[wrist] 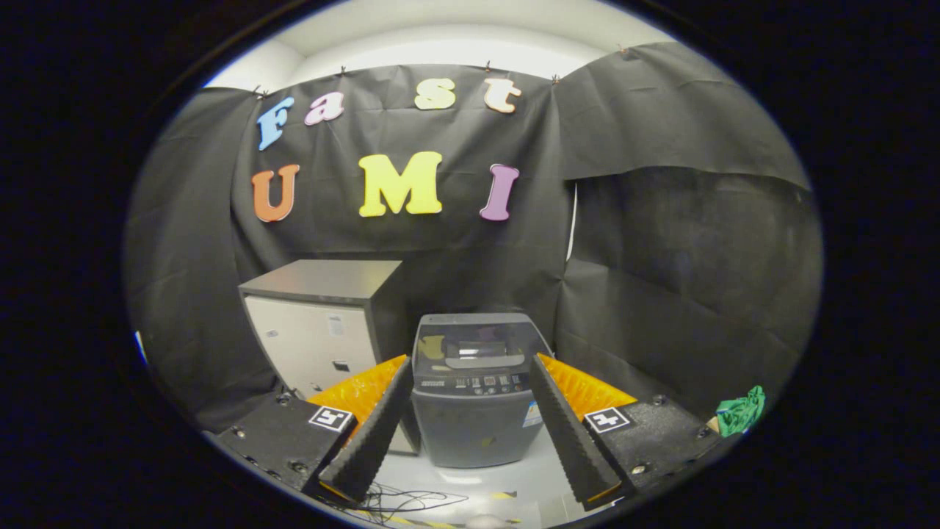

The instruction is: Put the clothes into the washing machine and then close the washing machine lid.

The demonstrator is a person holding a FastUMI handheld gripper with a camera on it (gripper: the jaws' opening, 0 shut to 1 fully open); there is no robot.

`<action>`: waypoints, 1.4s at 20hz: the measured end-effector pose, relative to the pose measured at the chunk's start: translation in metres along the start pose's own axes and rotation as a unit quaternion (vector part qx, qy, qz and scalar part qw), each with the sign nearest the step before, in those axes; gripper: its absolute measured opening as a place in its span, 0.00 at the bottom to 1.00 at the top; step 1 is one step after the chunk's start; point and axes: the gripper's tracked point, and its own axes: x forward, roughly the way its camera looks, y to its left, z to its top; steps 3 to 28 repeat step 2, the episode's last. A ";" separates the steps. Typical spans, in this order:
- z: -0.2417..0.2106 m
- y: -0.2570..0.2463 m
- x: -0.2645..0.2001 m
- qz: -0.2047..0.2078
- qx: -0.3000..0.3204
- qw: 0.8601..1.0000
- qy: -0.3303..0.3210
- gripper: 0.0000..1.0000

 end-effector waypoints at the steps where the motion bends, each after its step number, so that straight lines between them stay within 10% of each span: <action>1: 0.001 0.005 -0.012 0.004 0.003 1.000 -0.003 1.00; 28: 0.003 0.010 -0.020 0.006 0.001 1.000 -0.003 1.00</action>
